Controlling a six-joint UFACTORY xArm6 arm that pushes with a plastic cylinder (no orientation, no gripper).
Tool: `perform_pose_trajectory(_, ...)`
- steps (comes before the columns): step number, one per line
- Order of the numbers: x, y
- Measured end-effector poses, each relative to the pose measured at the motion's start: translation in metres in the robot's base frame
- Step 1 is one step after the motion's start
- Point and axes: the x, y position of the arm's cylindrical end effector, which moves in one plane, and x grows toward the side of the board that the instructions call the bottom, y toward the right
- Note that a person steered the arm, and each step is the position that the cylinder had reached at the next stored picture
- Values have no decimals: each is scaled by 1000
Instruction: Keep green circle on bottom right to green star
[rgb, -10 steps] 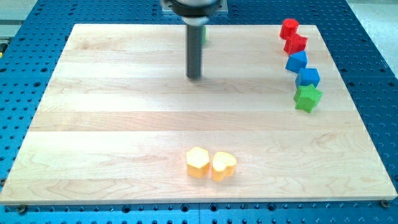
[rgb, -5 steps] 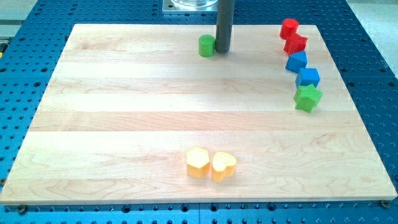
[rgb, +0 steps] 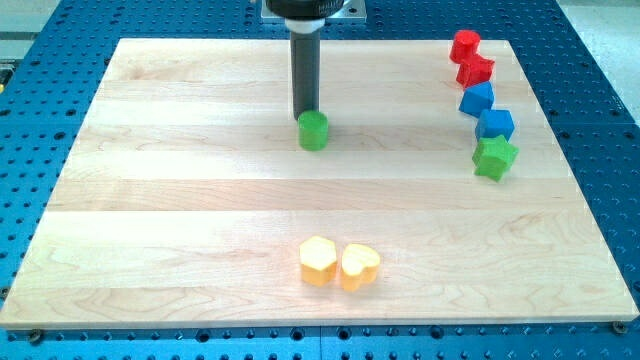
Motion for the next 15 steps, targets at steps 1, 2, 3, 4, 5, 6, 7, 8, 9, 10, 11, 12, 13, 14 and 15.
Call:
perform_pose_trajectory(1, -12, -21)
perform_pose_trajectory(2, 24, 6)
perform_pose_trajectory(3, 63, 84)
perform_pose_trajectory(4, 61, 67)
perform_pose_trajectory(5, 55, 46)
perform_pose_trajectory(6, 57, 20)
perform_pose_trajectory(7, 58, -7)
perform_pose_trajectory(8, 87, 17)
perform_pose_trajectory(9, 106, 106)
perform_pose_trajectory(10, 122, 123)
perform_pose_trajectory(11, 145, 108)
perform_pose_trajectory(12, 152, 167)
perform_pose_trajectory(13, 150, 207)
perform_pose_trajectory(14, 150, 162)
perform_pose_trajectory(15, 133, 158)
